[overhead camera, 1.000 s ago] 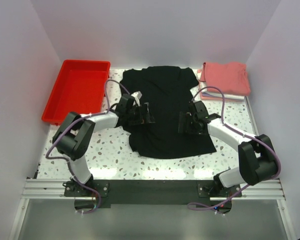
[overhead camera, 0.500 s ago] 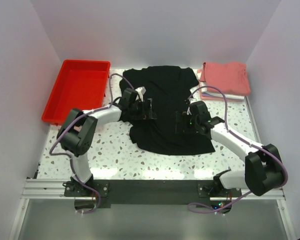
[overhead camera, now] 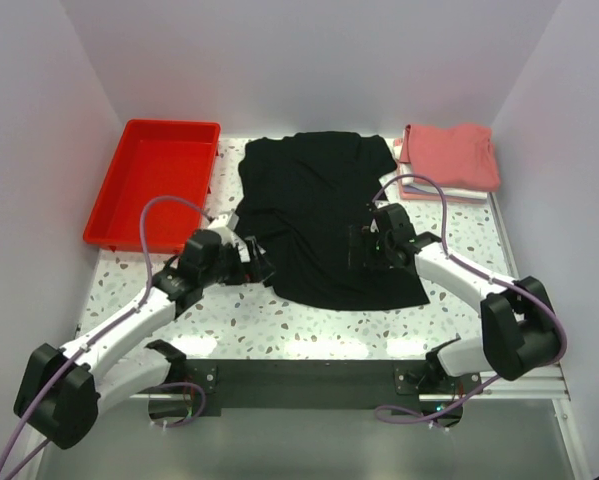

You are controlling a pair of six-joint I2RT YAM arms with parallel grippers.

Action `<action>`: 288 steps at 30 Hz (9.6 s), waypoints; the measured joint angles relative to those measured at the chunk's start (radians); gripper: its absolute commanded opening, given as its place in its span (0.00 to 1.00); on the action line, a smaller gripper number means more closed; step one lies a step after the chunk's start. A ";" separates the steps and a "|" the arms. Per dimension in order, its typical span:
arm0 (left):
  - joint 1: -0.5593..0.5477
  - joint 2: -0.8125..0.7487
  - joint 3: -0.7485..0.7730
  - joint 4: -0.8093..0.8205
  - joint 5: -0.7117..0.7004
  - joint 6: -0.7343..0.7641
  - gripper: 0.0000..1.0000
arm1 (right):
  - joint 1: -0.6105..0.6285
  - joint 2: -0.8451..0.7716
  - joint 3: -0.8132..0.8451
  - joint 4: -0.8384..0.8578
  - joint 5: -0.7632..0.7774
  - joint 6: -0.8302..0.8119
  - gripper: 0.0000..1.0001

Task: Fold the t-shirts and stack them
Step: Flatten the tshirt out

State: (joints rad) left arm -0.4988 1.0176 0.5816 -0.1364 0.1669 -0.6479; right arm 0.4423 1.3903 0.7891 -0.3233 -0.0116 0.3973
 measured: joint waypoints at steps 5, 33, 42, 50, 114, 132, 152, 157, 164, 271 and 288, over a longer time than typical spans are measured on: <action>0.000 -0.031 -0.163 -0.058 0.003 -0.039 0.76 | 0.000 0.015 0.000 0.000 0.002 0.003 0.99; 0.000 0.422 -0.053 0.203 0.069 0.031 0.09 | 0.000 0.030 0.000 -0.036 0.050 0.011 0.99; 0.000 0.370 -0.023 0.030 -0.009 0.008 0.00 | 0.000 0.027 -0.003 -0.060 0.103 0.011 0.99; 0.000 0.005 -0.053 -0.343 -0.104 -0.116 0.00 | -0.002 0.020 -0.009 -0.088 0.154 0.010 0.99; 0.048 0.496 0.323 -0.203 -0.136 -0.063 1.00 | 0.765 0.238 0.226 -0.093 -0.058 0.084 0.99; -0.140 0.225 -0.001 -0.109 -0.011 -0.121 1.00 | 0.049 0.515 0.689 -0.189 0.258 -0.061 0.99; -0.127 0.654 0.331 -0.058 -0.070 -0.053 1.00 | -0.039 0.332 0.231 -0.119 0.172 0.003 0.99; -0.082 0.858 0.573 -0.054 -0.067 0.005 1.00 | 0.016 0.067 -0.014 -0.127 0.132 0.078 0.99; -0.044 1.087 0.883 -0.057 -0.063 0.070 1.00 | 0.184 -0.142 -0.128 -0.151 0.106 0.172 0.99; 0.029 -0.085 -0.014 -0.741 -0.647 -0.543 0.00 | -0.370 -0.483 -0.211 -0.347 0.077 0.245 0.00; 0.034 -0.282 0.021 -0.906 -0.717 -0.757 0.00 | -0.370 -0.792 0.051 -0.941 0.046 0.279 0.00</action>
State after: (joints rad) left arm -0.4648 0.7357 0.6029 -1.0424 -0.5503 -1.4048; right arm 0.0719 0.5983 0.8398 -1.2648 0.0345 0.6765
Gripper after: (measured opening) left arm 0.012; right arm 0.015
